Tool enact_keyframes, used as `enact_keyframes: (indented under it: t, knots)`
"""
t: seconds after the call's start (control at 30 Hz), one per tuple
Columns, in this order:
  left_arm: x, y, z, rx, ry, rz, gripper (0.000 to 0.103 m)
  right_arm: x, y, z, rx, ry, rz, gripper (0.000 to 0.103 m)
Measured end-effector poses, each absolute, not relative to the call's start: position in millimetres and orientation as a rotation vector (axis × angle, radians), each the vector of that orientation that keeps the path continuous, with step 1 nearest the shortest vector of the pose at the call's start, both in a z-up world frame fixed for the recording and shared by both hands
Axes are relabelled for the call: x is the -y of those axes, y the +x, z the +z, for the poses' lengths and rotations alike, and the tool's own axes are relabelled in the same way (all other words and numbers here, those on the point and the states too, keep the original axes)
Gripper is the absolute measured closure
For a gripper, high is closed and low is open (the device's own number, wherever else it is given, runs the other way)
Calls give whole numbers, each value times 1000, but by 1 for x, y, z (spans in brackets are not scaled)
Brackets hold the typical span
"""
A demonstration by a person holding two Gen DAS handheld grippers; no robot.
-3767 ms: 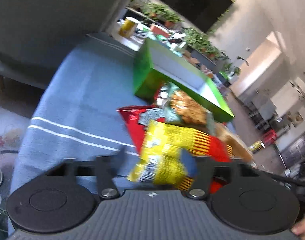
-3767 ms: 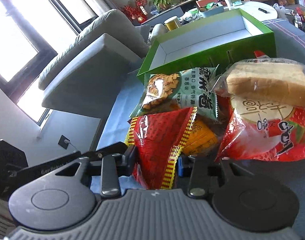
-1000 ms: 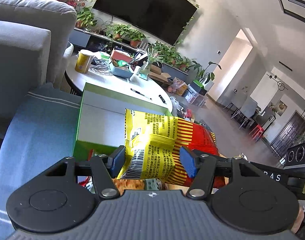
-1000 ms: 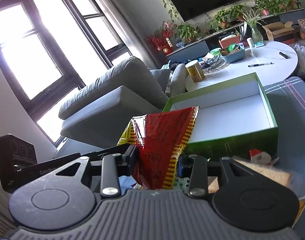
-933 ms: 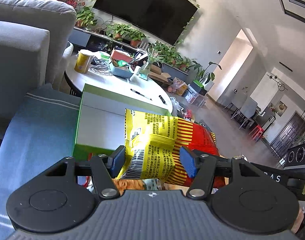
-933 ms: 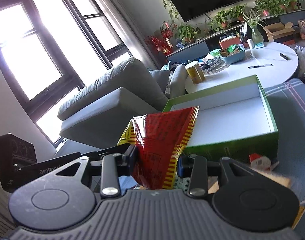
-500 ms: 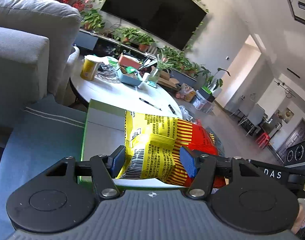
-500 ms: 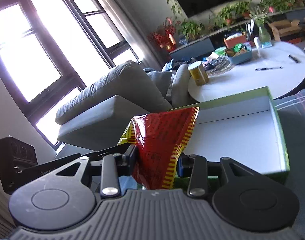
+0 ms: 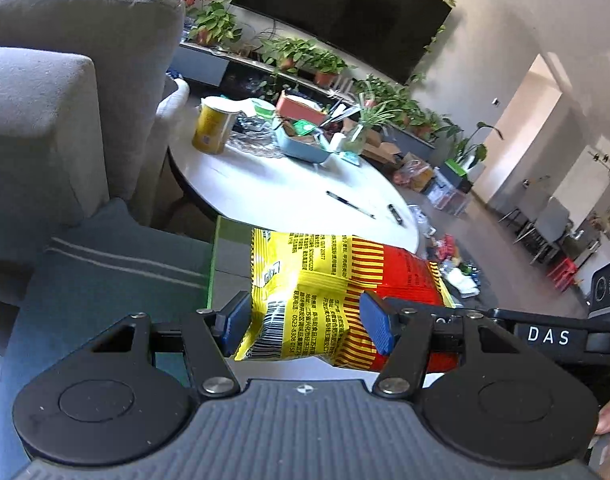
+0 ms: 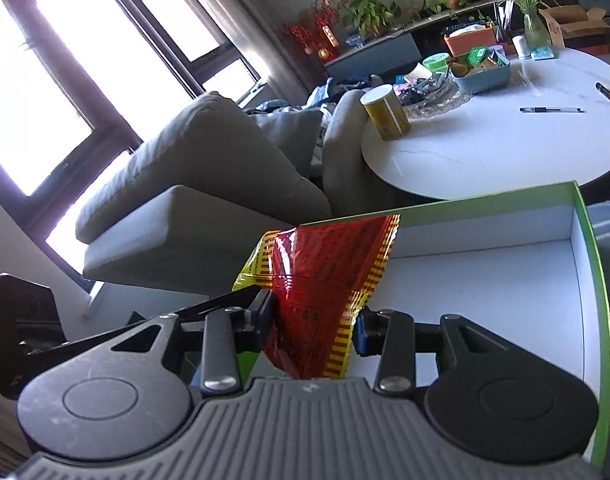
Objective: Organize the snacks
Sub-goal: 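Lift the chip bag with the left gripper and drop it into the green box, then grasp the bagged bread loaf with the left gripper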
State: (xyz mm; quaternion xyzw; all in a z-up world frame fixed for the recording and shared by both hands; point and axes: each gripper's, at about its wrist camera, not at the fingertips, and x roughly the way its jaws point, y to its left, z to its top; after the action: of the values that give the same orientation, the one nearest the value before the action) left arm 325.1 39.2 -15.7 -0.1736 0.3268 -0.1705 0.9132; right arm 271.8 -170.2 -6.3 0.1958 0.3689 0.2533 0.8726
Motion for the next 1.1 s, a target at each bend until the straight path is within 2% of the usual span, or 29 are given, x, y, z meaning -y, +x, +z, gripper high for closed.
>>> enact_keyframes:
  t: [0.13,0.2,0.27,0.47,0.77,0.93,1.1]
  knots:
    - [-41,339,-20,-708,-326,-244,47,165,287,-13,-798,378,484,19]
    - [-46,327,-15,-659,-305,-234,39,169,283,-13,-767,334,379,0]
    - [-51,308,-6,-602,-296,-248,30,180,270,-12,-726,328,349,0]
    - [-51,264,13,-583,-320,-359,29,231,205,12,-679,333,307,0]
    - [-4,203,2,-694,-290,-594,27,275,100,-4,-722,441,147,0]
    - [18,211,-19,-841,-375,-584,27,274,72,-26,-762,517,114,0]
    - [25,220,-30,-919,-480,-572,27,264,69,-25,-739,569,138,0]
